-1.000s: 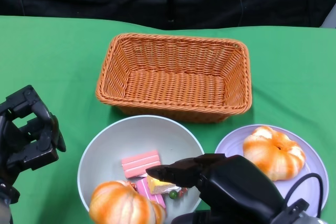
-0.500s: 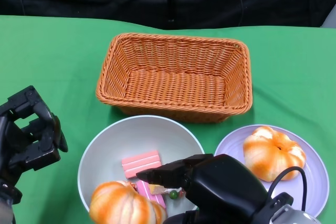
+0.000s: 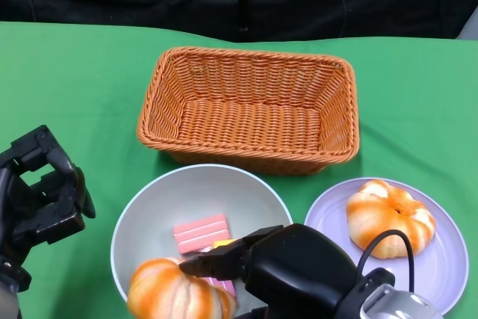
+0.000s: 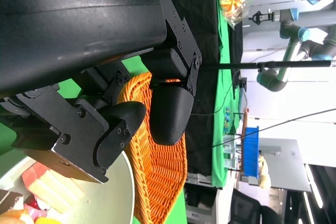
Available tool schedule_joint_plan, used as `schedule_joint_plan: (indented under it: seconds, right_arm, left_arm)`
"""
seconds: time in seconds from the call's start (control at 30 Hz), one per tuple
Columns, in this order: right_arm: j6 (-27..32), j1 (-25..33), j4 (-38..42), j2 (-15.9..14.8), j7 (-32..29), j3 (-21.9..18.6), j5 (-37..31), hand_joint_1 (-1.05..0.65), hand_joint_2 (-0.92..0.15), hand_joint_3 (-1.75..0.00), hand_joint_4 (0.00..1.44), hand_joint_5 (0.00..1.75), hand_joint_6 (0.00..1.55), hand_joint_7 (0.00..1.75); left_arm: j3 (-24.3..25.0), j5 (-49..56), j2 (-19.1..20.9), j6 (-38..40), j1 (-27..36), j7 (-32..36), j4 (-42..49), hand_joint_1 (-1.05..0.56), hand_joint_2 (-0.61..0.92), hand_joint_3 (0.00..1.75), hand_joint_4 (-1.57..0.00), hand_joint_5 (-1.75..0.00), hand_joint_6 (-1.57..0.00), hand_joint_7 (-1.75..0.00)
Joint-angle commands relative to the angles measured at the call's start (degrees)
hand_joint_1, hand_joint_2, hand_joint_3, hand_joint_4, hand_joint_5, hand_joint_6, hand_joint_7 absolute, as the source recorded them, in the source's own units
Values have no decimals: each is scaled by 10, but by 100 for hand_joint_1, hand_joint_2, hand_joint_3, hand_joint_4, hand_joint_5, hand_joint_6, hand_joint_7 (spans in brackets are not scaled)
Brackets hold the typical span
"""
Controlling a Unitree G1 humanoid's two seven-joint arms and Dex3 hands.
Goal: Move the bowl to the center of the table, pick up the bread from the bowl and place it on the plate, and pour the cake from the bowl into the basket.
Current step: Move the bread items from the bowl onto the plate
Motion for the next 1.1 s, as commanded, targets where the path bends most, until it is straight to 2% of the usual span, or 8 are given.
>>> schedule_joint_plan:
  seconds: [0.03,0.5,0.77,1.1]
  right_arm:
    - [-9,-12,16,-7,-3,-2,6,-74,-92,-24,50,0,49,0]
    - [-45,-46,75,-6,-57,-24,20,-73,-92,-18,51,1,49,0]
    - [-40,-56,82,-5,-59,-16,16,-75,-92,-23,50,0,48,0]
    - [-48,-57,92,-3,-75,-12,17,-73,-92,-20,51,1,50,1]
  left_arm:
    - [1,7,5,-16,-10,2,20,-1,45,135,-97,-175,-83,-172]
    - [6,-11,0,-68,-33,-34,104,3,48,136,-96,-175,-80,-171]
    - [3,0,-3,-72,-30,-23,97,1,47,134,-96,-175,-80,-173]
    - [6,-1,-1,-77,-35,-28,112,1,51,128,-95,-175,-78,-174]
